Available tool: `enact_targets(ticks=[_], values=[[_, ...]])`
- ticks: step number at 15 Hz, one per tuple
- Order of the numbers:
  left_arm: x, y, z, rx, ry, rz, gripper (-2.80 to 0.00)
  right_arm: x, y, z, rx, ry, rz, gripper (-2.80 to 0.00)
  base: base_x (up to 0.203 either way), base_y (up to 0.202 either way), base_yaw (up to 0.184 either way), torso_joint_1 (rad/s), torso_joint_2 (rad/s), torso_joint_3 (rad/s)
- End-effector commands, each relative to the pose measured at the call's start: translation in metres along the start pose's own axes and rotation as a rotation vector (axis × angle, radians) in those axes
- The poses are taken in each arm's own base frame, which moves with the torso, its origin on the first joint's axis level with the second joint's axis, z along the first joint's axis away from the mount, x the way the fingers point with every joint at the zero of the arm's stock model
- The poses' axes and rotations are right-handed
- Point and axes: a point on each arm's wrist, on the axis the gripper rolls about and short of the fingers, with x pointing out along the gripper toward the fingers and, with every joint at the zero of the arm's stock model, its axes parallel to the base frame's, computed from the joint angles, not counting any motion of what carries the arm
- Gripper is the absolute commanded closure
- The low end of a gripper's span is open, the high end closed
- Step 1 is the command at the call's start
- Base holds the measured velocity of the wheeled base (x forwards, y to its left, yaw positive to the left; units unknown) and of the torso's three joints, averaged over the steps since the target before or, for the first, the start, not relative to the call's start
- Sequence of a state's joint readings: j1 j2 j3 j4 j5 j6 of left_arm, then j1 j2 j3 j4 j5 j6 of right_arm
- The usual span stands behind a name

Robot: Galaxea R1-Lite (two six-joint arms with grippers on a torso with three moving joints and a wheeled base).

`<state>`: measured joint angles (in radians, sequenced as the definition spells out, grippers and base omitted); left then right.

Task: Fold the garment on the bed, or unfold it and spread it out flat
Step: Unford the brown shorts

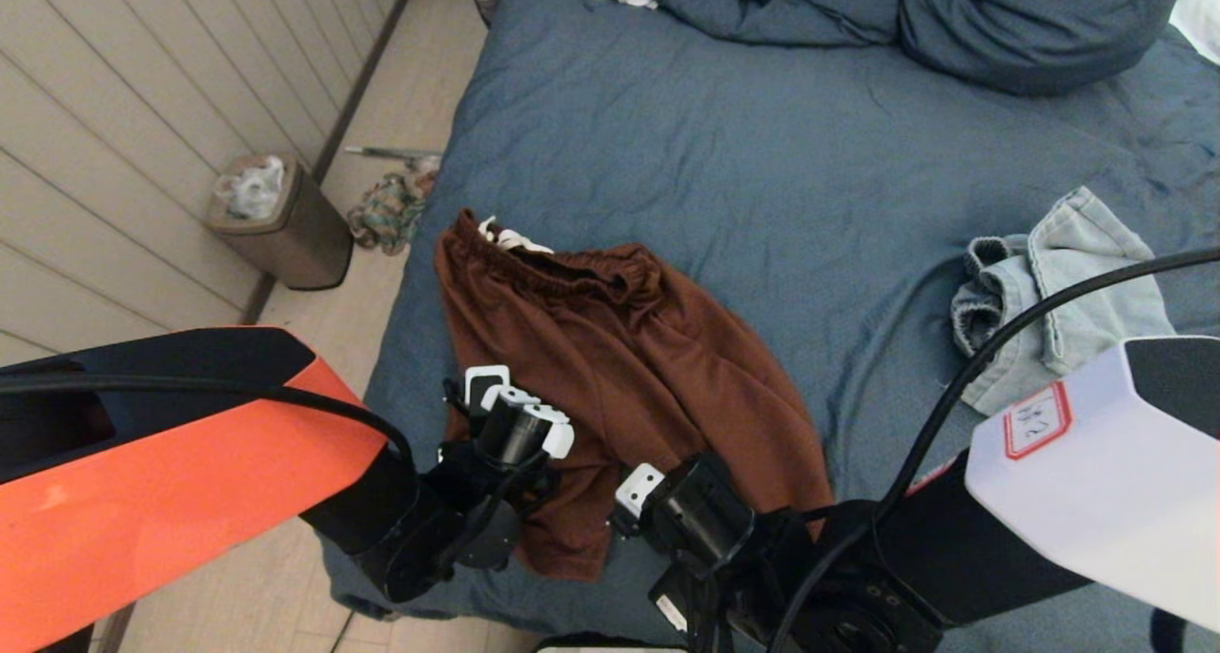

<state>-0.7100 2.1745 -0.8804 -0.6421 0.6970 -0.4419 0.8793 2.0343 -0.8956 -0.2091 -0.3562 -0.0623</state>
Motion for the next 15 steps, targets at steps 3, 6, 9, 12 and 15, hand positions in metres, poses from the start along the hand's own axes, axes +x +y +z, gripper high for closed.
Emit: enact_targets(ticks=[3,6,9,12,15], values=[[0.000,0.000,0.000,-0.004,-0.003,0.003,0.00,-0.038,0.009,-0.018,-0.046,-0.024,0.061,0.00,0.000,0.000,0.000,0.000,0.00,0.000],[0.000,-0.001,-0.001,0.000,-0.001,0.001,0.00,-0.056,0.009,-0.045,-0.074,0.013,0.161,0.00,0.000,0.000,0.000,0.000,0.00,0.000],[-0.001,-0.002,-0.001,0.002,-0.001,-0.004,0.00,-0.066,0.008,-0.059,-0.100,0.025,0.184,0.00,0.000,0.000,0.000,0.000,0.00,0.000],[-0.001,-0.003,-0.001,0.001,-0.002,-0.005,0.00,-0.064,0.010,-0.060,-0.110,0.029,0.185,0.00,0.000,0.000,0.000,0.000,0.00,0.000],[-0.001,-0.002,-0.002,0.003,-0.001,-0.004,0.00,-0.064,0.010,-0.059,-0.110,0.025,0.185,-2.80,0.000,0.000,0.000,0.000,0.00,0.000]])
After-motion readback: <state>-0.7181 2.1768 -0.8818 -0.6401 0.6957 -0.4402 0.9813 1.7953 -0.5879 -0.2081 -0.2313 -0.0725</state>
